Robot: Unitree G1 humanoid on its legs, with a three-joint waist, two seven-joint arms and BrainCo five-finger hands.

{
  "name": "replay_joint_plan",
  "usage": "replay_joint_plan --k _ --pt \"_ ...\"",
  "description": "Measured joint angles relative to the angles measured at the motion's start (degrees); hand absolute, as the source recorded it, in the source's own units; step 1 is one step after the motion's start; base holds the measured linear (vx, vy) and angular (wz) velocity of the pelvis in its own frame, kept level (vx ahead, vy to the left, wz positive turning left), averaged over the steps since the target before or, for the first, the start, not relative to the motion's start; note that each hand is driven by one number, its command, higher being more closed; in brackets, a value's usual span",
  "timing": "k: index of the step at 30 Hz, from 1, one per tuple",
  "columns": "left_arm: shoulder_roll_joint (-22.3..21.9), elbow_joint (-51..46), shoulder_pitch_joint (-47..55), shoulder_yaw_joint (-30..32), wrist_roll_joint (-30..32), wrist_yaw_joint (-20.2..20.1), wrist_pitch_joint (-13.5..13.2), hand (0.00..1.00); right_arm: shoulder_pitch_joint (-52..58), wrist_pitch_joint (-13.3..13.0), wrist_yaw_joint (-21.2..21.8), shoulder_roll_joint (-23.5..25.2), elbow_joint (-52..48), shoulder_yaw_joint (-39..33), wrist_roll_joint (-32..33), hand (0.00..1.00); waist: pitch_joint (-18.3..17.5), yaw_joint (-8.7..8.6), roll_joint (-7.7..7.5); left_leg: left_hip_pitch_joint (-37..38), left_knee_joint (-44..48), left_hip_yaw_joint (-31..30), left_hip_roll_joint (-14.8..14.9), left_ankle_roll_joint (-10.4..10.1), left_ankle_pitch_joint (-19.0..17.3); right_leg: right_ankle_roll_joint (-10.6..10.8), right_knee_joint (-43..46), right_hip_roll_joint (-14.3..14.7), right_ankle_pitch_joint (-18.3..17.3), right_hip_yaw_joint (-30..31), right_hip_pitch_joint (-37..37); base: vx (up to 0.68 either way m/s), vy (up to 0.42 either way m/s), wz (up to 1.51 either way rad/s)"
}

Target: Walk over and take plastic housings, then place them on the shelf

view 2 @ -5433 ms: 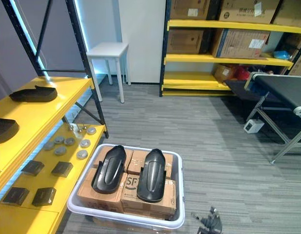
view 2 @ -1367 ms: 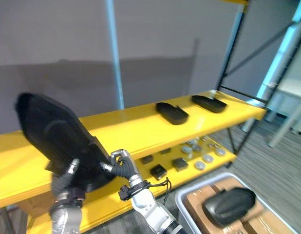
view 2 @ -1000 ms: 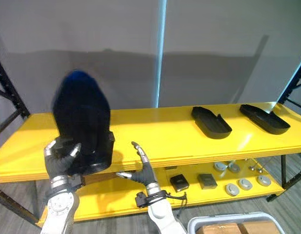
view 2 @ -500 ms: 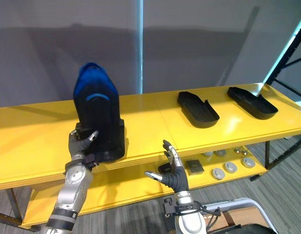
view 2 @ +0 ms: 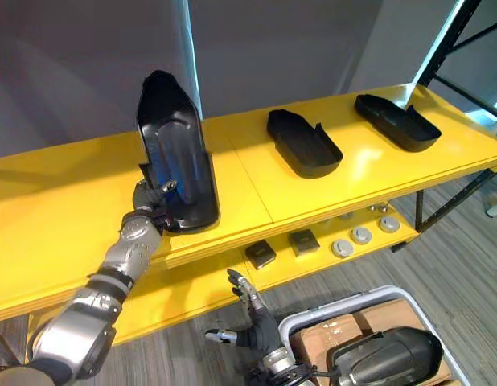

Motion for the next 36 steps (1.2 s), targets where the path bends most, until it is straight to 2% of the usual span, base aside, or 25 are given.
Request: replay_joint_plan --k 3,11,15,16,21,31,36 --pt "0.7 1.5 -3.0 0.2 0.8 0.3 1.0 1.00 -0.5 0.2 0.0 -0.8 0.1 0.3 -0.8 0.00 1.3 0.22 -0.03 -0.3 0.0 0.0 -0.2 0.1 0.3 0.1 -0.1 -0.2 0.2 0.1 -0.3 0.00 0.000 0.00" --pt "1.9 3.8 -4.5 3.9 9.1 4.7 3.4 1.00 -0.5 0.3 -0.2 -1.9 0.1 1.0 -1.3 0.00 2.8 0.30 -0.05 -0.3 -0.1 0.0 -0.4 0.2 0.4 0.1 -0.4 -0.3 0.6 0.1 -0.2 0.00 0.000 0.00" --pt "3.3 4.1 -4.8 4.8 11.9 5.1 4.5 1.00 -0.3 0.3 -0.1 -1.8 0.1 1.0 -1.3 0.00 3.3 0.43 -0.03 -0.3 -0.9 0.0 -0.4 0.2 0.4 0.2 -1.3 -0.3 1.2 0.0 -0.2 0.00 0.000 0.00" --pt "3.6 4.4 -4.9 4.8 12.9 5.1 5.0 0.00 -0.2 0.3 -0.1 -1.8 0.1 1.0 -1.2 0.00 3.3 0.50 -0.05 -0.3 -1.0 -0.1 -0.4 0.2 0.5 0.2 -1.3 -0.3 1.2 0.0 -0.2 0.00 0.000 0.00" --pt "4.2 5.5 -6.0 4.7 13.0 5.1 6.3 0.00 -0.2 0.3 -0.1 -1.7 0.2 0.9 -1.2 0.00 3.4 0.82 -0.05 -0.3 -1.3 -0.4 -0.5 0.3 1.0 0.3 -1.3 -0.4 1.2 -0.5 -0.1 0.02 0.008 0.04" --pt "6.4 5.6 -6.4 4.1 15.6 2.4 6.7 0.00 0.5 0.3 -0.1 -0.8 0.5 0.8 -1.2 0.00 4.3 0.75 -0.03 -0.4 -1.4 -0.6 -0.5 0.2 1.3 0.3 -1.3 -0.3 1.2 -0.8 0.0 0.00 0.001 0.00" --pt "7.7 5.4 -7.1 2.4 15.7 2.3 6.9 0.00 0.6 0.3 -0.1 -0.7 0.7 0.8 -1.2 0.00 4.8 0.75 -0.01 -0.4 -1.5 -0.4 -0.5 0.2 1.3 0.3 -1.3 -0.3 1.3 -0.6 -0.2 0.01 0.003 -0.01"
